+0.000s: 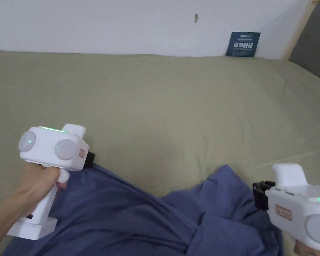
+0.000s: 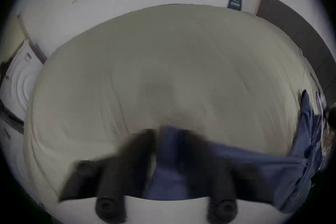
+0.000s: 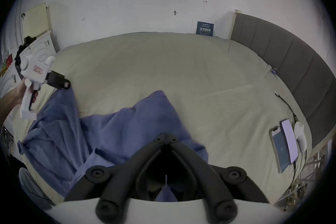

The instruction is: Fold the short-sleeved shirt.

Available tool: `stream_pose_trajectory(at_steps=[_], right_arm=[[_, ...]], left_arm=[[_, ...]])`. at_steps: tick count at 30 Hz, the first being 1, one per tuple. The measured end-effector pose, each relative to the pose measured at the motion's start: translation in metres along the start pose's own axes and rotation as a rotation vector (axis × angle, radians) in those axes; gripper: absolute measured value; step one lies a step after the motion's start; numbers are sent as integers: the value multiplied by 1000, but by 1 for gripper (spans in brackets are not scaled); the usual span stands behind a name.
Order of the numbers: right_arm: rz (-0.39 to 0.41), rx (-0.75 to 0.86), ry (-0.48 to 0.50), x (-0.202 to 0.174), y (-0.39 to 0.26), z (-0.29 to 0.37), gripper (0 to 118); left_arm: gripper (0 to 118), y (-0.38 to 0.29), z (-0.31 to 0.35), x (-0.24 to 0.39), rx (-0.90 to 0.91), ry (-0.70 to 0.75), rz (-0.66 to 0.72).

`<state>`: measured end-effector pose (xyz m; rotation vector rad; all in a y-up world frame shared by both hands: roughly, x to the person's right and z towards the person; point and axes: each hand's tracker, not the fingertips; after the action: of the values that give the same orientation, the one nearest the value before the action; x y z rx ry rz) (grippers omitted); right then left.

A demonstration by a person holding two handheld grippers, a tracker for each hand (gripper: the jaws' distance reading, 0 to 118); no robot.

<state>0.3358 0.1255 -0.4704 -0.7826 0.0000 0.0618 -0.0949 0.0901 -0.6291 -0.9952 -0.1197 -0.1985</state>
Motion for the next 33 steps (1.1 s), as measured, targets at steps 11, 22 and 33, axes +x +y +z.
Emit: stream_pose_trajectory(at_steps=[11, 22, 33], right_arm=[[2, -229, 76, 8, 51, -106, 108], [6, -184, 67, -1, 53, -81, 4], [8, 19, 78, 31, 72, 58, 4]], left_arm=[[0, -10, -16, -10, -3, 3, 28], [0, -20, 6, -21, 38, 6, 99], [0, -60, 190, -123, 219, 99, 286]])
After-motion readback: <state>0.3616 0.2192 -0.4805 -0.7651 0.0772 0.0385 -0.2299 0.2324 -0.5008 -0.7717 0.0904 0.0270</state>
